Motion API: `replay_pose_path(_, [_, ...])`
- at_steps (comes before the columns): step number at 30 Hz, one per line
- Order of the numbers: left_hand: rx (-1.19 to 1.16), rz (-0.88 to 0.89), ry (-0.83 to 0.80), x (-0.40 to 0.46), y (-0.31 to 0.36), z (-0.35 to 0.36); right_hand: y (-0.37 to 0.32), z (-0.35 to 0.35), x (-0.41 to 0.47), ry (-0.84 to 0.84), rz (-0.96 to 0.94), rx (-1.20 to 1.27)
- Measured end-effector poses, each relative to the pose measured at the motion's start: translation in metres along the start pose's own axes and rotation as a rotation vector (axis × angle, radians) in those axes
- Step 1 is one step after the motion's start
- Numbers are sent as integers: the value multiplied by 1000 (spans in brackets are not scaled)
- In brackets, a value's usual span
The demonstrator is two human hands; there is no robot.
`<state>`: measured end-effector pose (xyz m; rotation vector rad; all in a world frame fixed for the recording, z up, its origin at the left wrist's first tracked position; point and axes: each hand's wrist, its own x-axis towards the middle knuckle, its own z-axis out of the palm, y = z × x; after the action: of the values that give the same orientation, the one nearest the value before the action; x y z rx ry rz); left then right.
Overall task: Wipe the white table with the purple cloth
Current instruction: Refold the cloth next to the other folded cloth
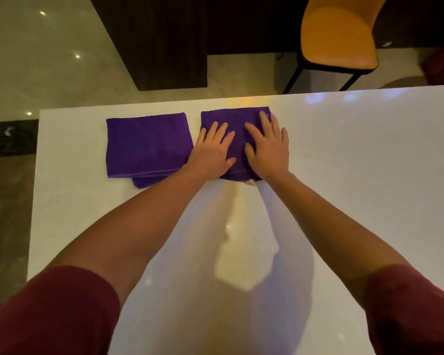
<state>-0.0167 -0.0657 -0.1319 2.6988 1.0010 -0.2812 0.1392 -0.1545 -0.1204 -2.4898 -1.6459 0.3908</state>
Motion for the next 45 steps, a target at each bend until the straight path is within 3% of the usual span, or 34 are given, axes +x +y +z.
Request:
replay_pose_path(4, [-110, -29, -4, -6, -11, -12, 3, -11, 5, -252, 40, -61])
replay_pose_path(7, [-197, -150, 124, -27, -27, -20, -11, -26, 5, -204, 68, -23])
replay_pose_path(12, [-175, -317, 163, -78, -69, -28, -42, -41, -13, -149, 29, 45])
replay_pose_path(18, [-275, -488, 325, -122, -103, -47, -71, -55, -30, -128, 42, 162])
replay_pose_path(25, [-675, -855, 322, -153, -150, -28, -150, -29, -21, -280, 65, 540])
replay_pose_path(29, [-945, -983, 350, -150, -168, -19, -182, -2, -1, -306, 133, 583])
replay_pose_path(32, [-1086, -955, 353, -137, -181, -19, -185, 14, 18, -289, 256, 569])
replay_pose_path(35, [-1170, -839, 279, -125, -182, -18, -185, 22, 30, -322, 381, 723])
replay_pose_path(40, [-1137, -735, 288, -135, -160, -1, -182, 34, 18, -413, 129, 576])
replay_pose_path(45, [-1293, -652, 386, -162, -139, -19, -168, 10, -12, -390, 140, 741])
